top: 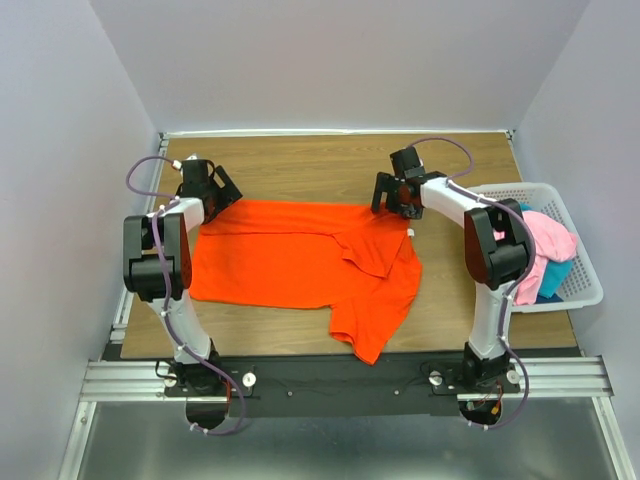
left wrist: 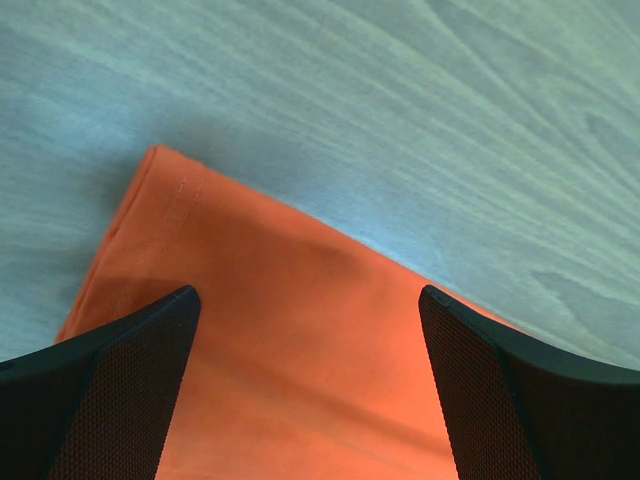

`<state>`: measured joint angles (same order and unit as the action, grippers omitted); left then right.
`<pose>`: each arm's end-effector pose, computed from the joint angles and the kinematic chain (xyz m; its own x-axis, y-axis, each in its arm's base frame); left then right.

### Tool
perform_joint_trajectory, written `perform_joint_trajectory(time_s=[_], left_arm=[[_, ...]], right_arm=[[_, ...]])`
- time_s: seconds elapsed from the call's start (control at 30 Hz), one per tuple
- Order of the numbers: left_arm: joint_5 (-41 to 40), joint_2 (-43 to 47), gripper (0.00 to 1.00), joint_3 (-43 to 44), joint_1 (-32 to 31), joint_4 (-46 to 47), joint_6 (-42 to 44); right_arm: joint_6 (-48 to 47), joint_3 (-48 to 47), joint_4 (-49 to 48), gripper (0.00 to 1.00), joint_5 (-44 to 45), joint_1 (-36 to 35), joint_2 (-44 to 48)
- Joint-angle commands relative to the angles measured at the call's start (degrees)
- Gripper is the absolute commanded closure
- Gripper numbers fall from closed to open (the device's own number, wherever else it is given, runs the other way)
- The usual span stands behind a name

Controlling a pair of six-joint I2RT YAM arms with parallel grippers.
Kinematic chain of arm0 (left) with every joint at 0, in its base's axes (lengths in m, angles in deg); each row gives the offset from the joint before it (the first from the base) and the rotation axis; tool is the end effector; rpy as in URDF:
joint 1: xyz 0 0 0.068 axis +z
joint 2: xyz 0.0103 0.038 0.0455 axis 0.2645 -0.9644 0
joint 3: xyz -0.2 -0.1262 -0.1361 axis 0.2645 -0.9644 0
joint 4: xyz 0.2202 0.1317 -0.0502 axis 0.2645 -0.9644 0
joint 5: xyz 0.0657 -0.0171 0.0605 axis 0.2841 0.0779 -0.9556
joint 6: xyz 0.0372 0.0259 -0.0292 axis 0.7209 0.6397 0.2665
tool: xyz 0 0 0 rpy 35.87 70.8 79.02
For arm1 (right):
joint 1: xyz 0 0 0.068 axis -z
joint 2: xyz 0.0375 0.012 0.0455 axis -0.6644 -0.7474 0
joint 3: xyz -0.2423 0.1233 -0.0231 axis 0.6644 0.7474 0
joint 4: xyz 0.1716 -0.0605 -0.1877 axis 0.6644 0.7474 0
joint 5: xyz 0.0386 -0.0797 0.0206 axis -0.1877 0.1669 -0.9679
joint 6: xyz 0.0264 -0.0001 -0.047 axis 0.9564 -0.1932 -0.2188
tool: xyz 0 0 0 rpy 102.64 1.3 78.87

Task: Fold and stack the t-shirts
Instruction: Fold the tshirt

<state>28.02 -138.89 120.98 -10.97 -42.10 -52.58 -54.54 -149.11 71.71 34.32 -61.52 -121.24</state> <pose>0.4000 0.0288 0.1664 -0.5429 -0.5953 -0.5924 -0.4087 0.8035 -0.4328 0.4061 0.1436 0.1700 -0.8485 0.1719 -0.5005 0.0972 0.9803 0.1719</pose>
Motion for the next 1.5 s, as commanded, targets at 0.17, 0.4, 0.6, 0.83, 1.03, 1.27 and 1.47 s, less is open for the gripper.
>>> perform_joint_trajectory(time_s=[0.17,0.4,0.6,0.83,1.03,1.27,1.47], left_arm=[[-1.6,-3.1,0.02,2.3,-0.2,-2.6,-0.2],[0.3,-5.3,0.02,4.4,-0.9,-2.3,-1.6],[1.0,-8.7,0.07,9.0,-1.6,-3.0,-1.2],[-5.1,-6.9,0.02,17.8,-1.7,-10.5,1.0],[-6.7,9.7,0.02,8.6,-2.3,-10.6,-1.8],[-8.9,27.8,0.02,-14.4,-3.7,-11.9,-6.7],[-10.8,42.2,0.02,-30.7,-3.6,-11.4,-14.1]], right_arm=[[-0.8,-3.9,-1.6,0.00,-1.0,5.6,-9.4],[-1.0,-9.6,-1.6,0.00,-4.2,9.5,-14.5],[-1.6,-15.6,-1.6,0.00,-4.6,10.6,-16.9],[-6.3,-19.0,-1.4,0.00,-7.3,10.7,-10.8],[-8.2,-12.5,-1.6,0.00,-8.4,9.2,2.9],[-1.9,12.2,-6.1,0.00,-6.3,6.1,23.6],[3.4,26.7,-8.1,0.00,-6.4,5.9,36.9]])
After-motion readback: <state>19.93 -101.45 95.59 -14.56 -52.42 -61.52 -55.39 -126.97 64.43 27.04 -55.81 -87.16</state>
